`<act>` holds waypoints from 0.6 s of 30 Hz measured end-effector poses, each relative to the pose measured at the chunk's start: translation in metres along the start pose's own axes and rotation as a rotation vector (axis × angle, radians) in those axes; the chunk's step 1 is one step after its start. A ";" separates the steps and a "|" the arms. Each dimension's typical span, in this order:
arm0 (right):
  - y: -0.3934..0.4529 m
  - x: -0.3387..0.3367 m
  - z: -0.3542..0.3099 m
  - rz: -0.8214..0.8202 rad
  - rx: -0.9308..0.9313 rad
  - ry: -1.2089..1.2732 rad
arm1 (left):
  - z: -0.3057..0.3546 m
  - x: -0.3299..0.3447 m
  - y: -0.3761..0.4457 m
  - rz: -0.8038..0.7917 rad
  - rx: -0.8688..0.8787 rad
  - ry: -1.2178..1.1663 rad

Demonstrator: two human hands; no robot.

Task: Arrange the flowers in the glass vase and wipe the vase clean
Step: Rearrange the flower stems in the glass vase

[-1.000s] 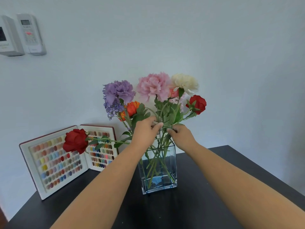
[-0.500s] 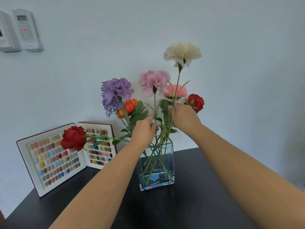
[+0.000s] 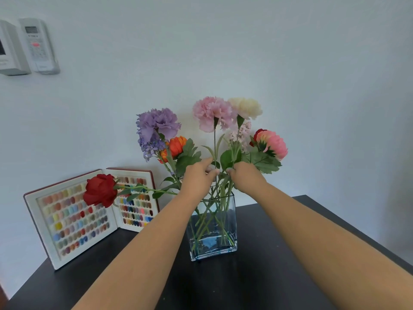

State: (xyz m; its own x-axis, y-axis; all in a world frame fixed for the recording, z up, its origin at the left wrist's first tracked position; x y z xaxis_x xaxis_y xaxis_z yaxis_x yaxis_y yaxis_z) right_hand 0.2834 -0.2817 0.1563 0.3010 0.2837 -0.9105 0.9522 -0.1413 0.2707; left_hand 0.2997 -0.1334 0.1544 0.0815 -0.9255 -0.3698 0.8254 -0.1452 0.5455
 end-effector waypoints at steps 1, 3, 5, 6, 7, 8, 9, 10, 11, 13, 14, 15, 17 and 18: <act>-0.002 0.001 0.002 -0.001 0.001 0.018 | 0.001 0.001 -0.002 -0.002 0.006 0.016; -0.006 0.001 0.006 0.010 -0.004 0.054 | 0.004 0.004 -0.008 -0.011 0.019 0.049; -0.011 0.001 0.008 0.044 -0.029 0.097 | 0.010 0.006 -0.017 -0.038 0.051 0.137; -0.014 0.002 0.009 0.072 -0.041 0.121 | 0.014 0.006 -0.023 -0.040 0.083 0.198; -0.018 0.003 0.011 0.104 -0.049 0.143 | 0.016 0.004 -0.031 -0.023 0.113 0.242; -0.022 0.005 0.013 0.130 -0.053 0.162 | 0.017 -0.001 -0.041 0.019 0.143 0.255; -0.026 0.008 0.016 0.148 -0.054 0.180 | 0.018 -0.009 -0.052 0.082 0.173 0.240; -0.030 0.010 0.020 0.160 -0.050 0.196 | 0.017 -0.020 -0.065 0.162 0.205 0.203; -0.032 0.013 0.024 0.169 -0.047 0.206 | 0.013 -0.032 -0.078 0.246 0.226 0.155; -0.038 0.017 0.030 0.190 -0.046 0.221 | -0.007 -0.059 -0.103 0.396 0.175 0.032; -0.040 0.019 0.031 0.196 -0.047 0.245 | -0.023 -0.071 -0.113 0.460 0.081 -0.051; -0.043 0.021 0.032 0.193 -0.048 0.282 | -0.040 -0.080 -0.121 0.520 -0.043 -0.144; -0.049 0.027 0.031 0.171 -0.041 0.368 | -0.072 -0.089 -0.127 0.589 -0.276 -0.292; -0.050 0.031 0.029 0.160 -0.033 0.399 | -0.081 -0.090 -0.124 0.576 -0.363 -0.331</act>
State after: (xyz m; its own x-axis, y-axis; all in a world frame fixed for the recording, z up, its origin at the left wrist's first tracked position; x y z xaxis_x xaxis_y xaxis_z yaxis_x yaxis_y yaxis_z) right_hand 0.2432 -0.2937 0.1055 0.4354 0.6060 -0.6657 0.8910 -0.1846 0.4148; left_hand 0.2353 -0.0035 0.0588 0.4309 -0.8853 0.1747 0.8400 0.4642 0.2808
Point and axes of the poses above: each hand's wrist, its own y-axis towards the middle knuckle, its own x-axis out of the palm, z = x × y, the point moved 5 cm from there along y, towards the middle knuckle, and after that the axes turned 14 degrees about -y, right-handed, at the moved point
